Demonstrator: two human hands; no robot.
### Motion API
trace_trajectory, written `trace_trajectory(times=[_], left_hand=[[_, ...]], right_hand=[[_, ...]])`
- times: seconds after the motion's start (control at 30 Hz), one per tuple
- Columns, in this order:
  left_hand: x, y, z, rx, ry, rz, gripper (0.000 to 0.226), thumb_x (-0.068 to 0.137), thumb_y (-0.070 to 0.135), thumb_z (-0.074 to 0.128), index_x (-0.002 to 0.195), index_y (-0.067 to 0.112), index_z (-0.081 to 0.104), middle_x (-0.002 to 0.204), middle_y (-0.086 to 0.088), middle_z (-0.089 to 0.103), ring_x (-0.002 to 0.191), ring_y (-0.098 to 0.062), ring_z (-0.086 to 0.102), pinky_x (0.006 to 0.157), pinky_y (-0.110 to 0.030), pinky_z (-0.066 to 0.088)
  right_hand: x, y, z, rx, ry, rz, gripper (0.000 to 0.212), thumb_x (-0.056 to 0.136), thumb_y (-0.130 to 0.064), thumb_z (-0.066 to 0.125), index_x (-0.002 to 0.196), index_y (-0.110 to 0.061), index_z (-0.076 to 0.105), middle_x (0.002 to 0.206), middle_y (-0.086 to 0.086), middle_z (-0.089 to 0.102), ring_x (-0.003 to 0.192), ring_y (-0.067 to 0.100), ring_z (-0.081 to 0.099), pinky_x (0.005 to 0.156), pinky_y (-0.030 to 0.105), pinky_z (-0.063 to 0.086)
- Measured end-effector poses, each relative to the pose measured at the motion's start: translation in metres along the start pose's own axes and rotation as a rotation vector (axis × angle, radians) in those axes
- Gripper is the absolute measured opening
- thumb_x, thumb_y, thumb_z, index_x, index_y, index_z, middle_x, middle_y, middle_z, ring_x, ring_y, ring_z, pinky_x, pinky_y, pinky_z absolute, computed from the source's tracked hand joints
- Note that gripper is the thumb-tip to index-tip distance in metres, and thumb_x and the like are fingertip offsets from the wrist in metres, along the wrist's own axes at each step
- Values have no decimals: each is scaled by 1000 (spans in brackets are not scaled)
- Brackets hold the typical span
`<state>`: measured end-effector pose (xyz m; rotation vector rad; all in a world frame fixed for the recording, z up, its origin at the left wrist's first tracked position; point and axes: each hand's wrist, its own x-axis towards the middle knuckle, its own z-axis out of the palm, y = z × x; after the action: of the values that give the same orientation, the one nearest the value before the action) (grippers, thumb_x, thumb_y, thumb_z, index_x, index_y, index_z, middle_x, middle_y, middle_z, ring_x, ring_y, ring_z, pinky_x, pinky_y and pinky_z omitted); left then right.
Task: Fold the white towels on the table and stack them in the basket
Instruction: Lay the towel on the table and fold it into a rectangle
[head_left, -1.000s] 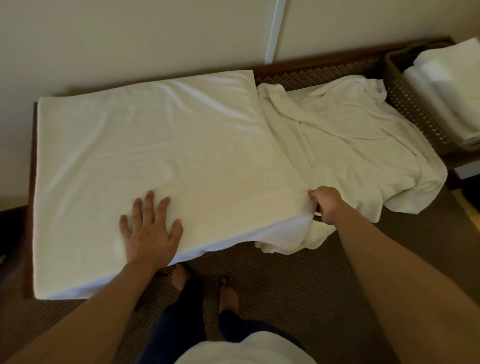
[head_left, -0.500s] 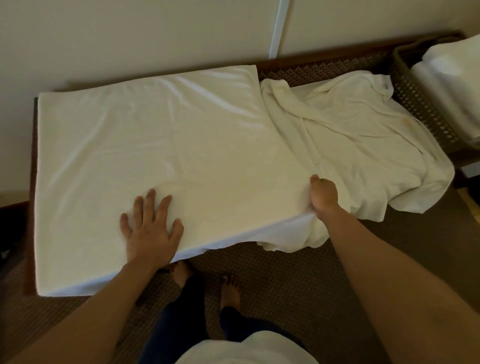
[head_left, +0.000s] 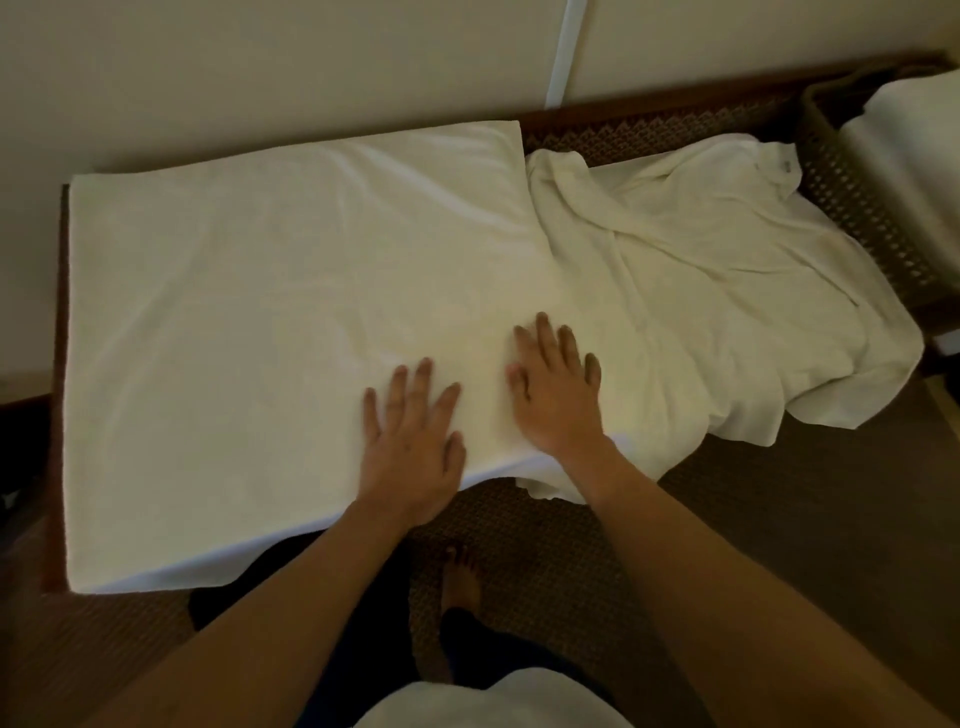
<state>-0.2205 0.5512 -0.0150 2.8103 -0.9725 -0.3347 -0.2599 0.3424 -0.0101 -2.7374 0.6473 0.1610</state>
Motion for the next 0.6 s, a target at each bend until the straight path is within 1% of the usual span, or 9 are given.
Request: trace_trajectory(times=[0.03,0.07,0.13,0.2,0.3,0.43,0.5,0.53,0.6], left_hand=[[4,3,3,30,-19,16,67,99,54,21,161,30,24,172,-5,1,158,-30,-3,123,-63,3],[5,1,5,58,-30,15,67,100,58,20,162,32,22,172,-3,2,158,-30,-1,122,-63,4],[1,-20,5,87,-32,-12,69,100,65,19,162,36,17,172,-1,3,158,-29,1,123,-63,5],[-12,-55,0,81,-37,-97,71,99,69,18,163,39,10,172,1,-1,158,-29,0,124,-60,3],[-43,-126,-12,48,-19,-355,75,95,74,12,162,42,2,172,3,-7,158,-27,-5,124,-56,-1],[-98,-206,-30,-40,-3,-719,83,90,78,5,162,38,3,172,1,-8,157,-28,-6,124,-59,-2],[-106,-218,-35,-100,12,-838,84,91,75,9,162,32,5,172,-3,-7,157,-31,-7,123,-61,-4],[-104,-215,-35,-111,28,-871,80,94,70,14,163,28,7,171,-6,-6,156,-34,-7,123,-62,-4],[-89,-193,-33,-112,86,-865,71,102,53,28,163,21,10,171,-11,-7,156,-37,-8,122,-64,-5]], right_hand=[[-2,-1,7,-47,-25,-12,58,107,-51,18,162,-35,11,172,-5,1,157,25,-2,123,58,6],[-4,1,12,-69,-22,-11,60,106,-54,17,162,-36,9,172,-6,0,158,25,-5,124,58,4],[-4,6,17,-92,-9,-4,61,106,-55,16,162,-36,8,172,-6,1,158,25,-5,124,57,4],[-4,8,17,-103,-6,-4,61,105,-56,14,162,-36,7,172,-6,1,158,26,-4,124,57,5],[-4,7,16,-113,5,4,64,103,-58,9,163,-36,6,172,-5,1,158,27,-2,124,58,6],[-5,7,16,-131,2,-8,67,101,-60,7,163,-35,7,172,-3,3,157,29,-1,124,60,7],[-3,3,16,-138,-16,21,67,101,-59,7,163,-34,5,172,-3,0,157,29,-3,123,62,5],[-4,-3,16,-131,-26,58,66,102,-57,9,163,-33,5,172,-3,-2,157,30,-5,123,64,2],[-4,-24,19,-107,-18,117,65,104,-48,17,164,-26,5,171,0,-7,157,31,-8,121,66,-4]])
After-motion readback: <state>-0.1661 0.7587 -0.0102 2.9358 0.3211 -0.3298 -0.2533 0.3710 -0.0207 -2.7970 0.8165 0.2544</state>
